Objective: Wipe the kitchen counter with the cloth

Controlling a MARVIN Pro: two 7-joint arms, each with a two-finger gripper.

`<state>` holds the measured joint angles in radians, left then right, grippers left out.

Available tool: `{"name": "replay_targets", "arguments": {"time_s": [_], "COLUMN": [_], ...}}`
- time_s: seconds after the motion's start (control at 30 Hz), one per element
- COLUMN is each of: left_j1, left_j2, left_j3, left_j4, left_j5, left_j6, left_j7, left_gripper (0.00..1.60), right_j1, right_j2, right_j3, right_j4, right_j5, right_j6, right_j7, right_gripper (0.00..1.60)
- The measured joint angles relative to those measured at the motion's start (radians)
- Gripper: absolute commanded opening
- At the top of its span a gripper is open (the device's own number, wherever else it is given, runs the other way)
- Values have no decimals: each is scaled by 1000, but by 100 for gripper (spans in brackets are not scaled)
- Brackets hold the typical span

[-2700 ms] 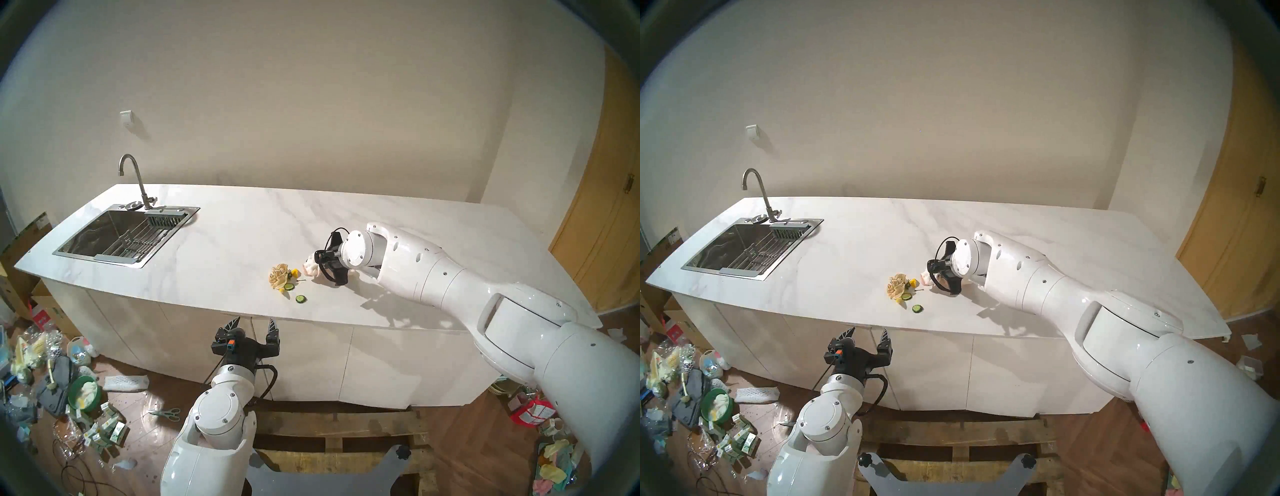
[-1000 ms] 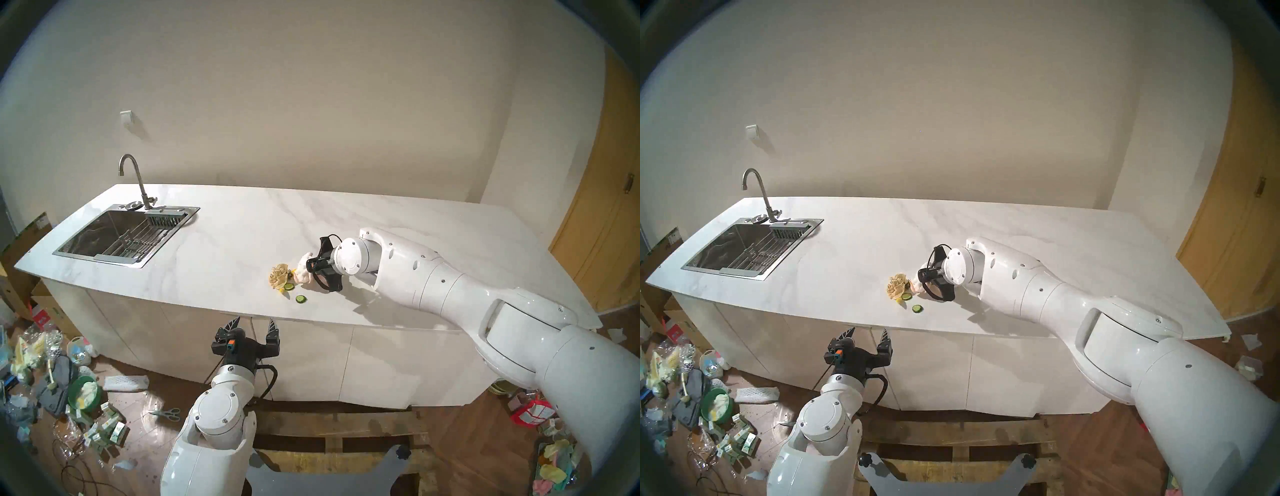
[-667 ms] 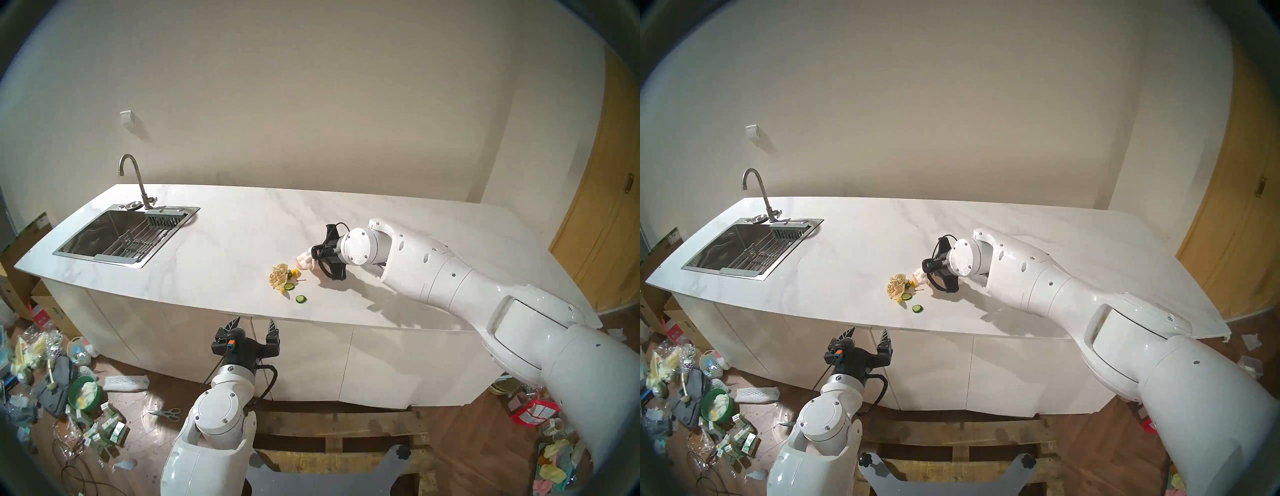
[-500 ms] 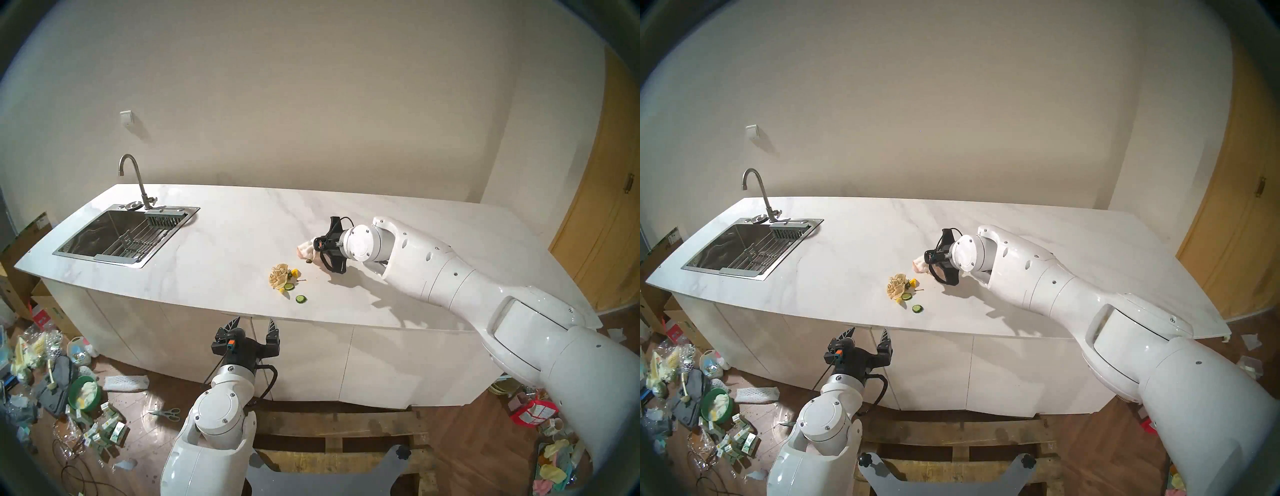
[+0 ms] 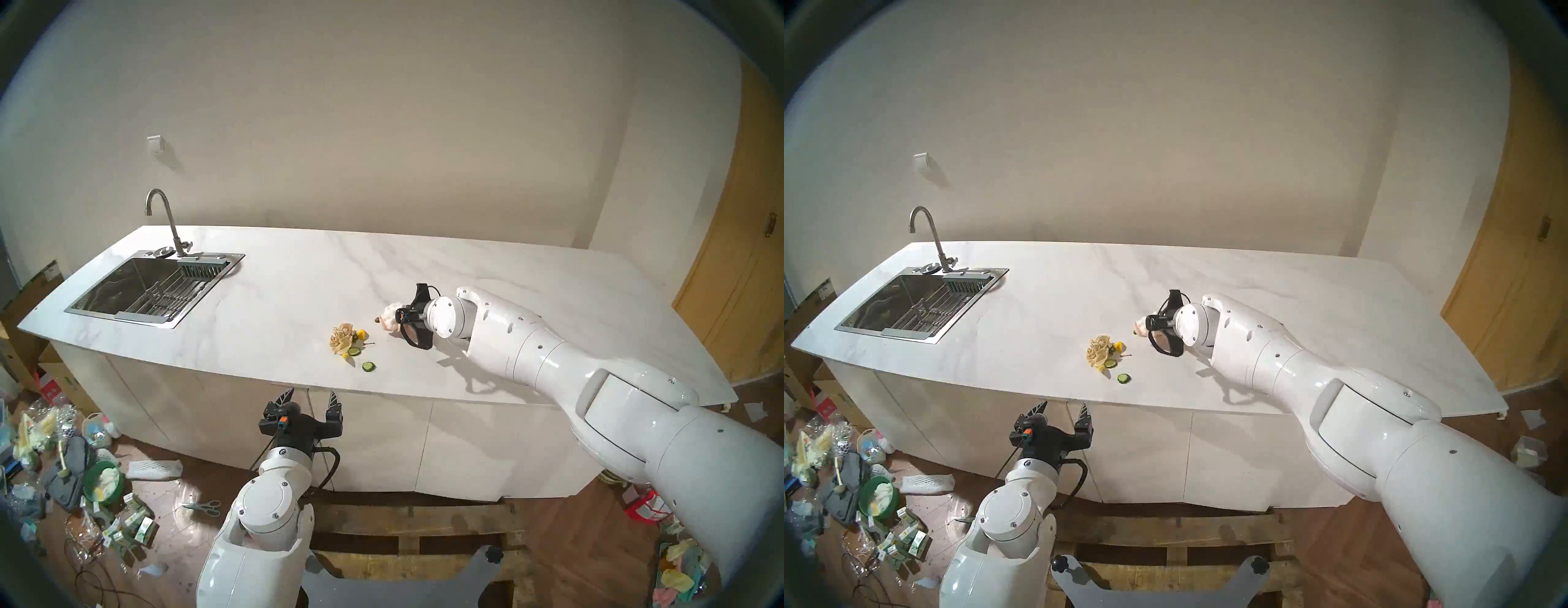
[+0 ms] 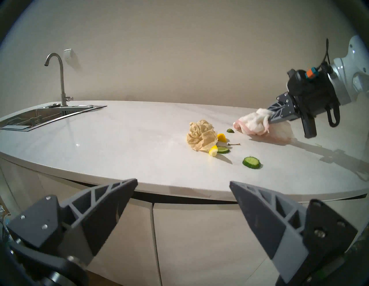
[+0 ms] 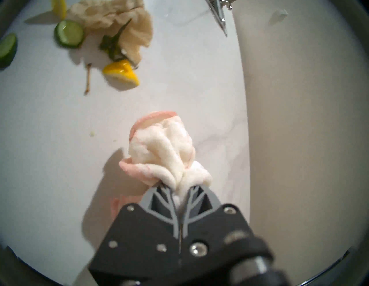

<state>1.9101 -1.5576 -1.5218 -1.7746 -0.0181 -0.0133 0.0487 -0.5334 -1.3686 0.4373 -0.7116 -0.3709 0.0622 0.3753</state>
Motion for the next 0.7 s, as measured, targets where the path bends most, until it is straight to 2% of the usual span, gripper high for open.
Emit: {"name": "replay_targets", "arguments": {"time_s": [0.27,0.7], "left_j1": [0,0], "left_j2": [0,0], "left_j3": [0,0], "left_j4": [0,0], "left_j5": [0,0], "left_j6": [0,0], "left_j7": [0,0], "left_gripper": [160,160], "right_j1": [6,6], "right_j2": [3,54], "right_j3": [-19,-65], "right_j4": [3,-56], "right_j5": [-19,-63], "right_j6": [-75,-237], "right_j7": [-12,-29], "right_gripper": [0,0]}}
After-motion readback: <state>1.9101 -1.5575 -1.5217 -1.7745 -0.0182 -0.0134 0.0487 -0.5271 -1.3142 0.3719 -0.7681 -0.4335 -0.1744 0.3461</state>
